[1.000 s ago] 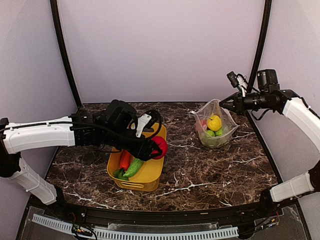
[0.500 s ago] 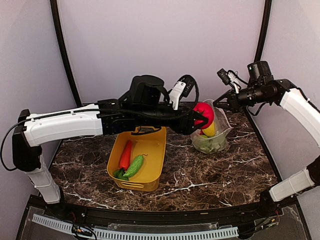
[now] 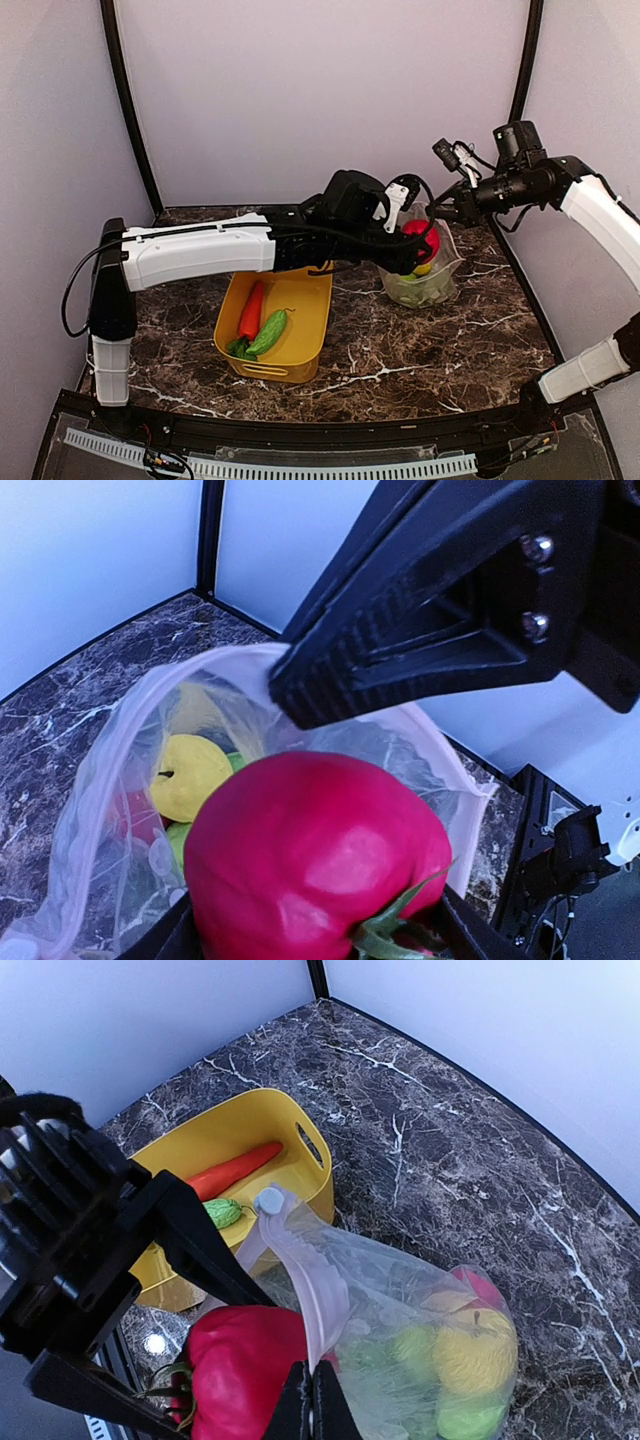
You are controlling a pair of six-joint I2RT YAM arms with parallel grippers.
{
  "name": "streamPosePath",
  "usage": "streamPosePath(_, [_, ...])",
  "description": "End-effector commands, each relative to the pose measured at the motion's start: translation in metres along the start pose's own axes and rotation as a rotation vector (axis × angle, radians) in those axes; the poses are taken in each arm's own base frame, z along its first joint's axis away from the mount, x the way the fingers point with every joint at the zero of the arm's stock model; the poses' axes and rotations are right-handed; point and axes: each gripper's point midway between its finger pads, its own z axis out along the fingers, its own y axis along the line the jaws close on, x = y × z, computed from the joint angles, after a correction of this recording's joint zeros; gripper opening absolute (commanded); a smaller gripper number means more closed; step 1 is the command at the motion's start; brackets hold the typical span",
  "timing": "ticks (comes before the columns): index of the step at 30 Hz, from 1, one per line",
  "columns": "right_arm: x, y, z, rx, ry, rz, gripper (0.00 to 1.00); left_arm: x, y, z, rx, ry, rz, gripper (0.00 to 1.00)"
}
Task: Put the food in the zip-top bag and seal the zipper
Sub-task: Place the fake fruit in the zipper food storage bag.
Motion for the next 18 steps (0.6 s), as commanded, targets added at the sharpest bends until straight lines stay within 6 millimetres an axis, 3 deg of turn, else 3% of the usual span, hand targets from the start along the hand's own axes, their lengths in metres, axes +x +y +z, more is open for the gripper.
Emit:
streamPosePath(1, [-0.02,0.011,-0.014,0.002,-0.05,-0.027,0.0,-0.008,0.009,-0.001,-0.08,0.005,0.034,0.3])
streamPosePath(13, [-0.024,0.013,-0.019,0.006,-0.056,-0.03,0.0,0.009,0.028,0.019,-0.184,0.071,0.054,0.29])
streamPosePath(18, [-0.022,0.013,-0.018,0.004,-0.054,-0.026,0.0,0.011,0.023,0.025,-0.155,0.073,0.045,0.36])
